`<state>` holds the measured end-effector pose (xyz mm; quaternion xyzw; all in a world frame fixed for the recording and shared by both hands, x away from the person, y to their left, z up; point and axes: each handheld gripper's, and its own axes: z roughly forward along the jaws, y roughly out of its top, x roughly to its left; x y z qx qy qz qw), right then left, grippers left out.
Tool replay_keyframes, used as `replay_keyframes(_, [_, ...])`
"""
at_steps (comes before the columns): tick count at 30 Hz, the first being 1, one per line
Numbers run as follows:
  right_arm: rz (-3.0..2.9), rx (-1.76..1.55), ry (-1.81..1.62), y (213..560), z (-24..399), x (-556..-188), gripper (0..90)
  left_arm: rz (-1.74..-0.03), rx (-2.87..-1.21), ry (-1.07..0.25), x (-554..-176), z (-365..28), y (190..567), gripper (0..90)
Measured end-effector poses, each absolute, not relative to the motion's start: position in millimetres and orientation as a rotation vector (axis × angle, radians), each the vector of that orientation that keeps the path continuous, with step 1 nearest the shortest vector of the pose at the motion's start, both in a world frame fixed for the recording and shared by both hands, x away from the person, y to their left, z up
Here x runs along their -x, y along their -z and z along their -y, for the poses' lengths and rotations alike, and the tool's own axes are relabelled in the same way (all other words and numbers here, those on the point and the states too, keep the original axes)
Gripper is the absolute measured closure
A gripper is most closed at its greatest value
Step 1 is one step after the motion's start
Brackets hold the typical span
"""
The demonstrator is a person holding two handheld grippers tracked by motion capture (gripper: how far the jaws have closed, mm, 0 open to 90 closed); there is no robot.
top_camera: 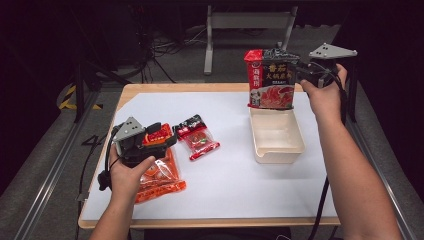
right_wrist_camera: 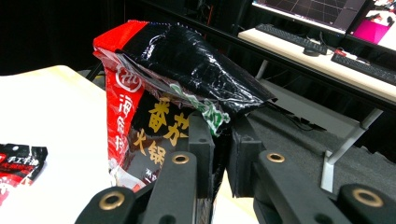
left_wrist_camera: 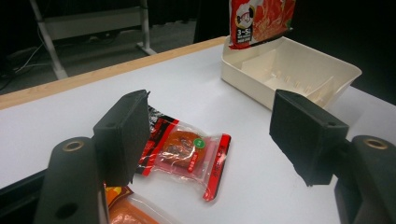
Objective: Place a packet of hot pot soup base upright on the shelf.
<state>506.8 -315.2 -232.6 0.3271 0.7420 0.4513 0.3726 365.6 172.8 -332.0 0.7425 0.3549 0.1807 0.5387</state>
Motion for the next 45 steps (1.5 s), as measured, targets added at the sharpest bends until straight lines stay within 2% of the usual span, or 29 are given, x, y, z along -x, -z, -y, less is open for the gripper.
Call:
replay_keyframes(13, [-1.908,-0.826,-1.158,252,323,-513,81.9,-0.849,-1.765,-0.416,-366,-172,334,29.9])
replay_keyframes(45, [-1.988,-0.844,-1.143,286,312,-517,77.9,-0.861,-1.757,-0.402,-367,-175,335,29.7])
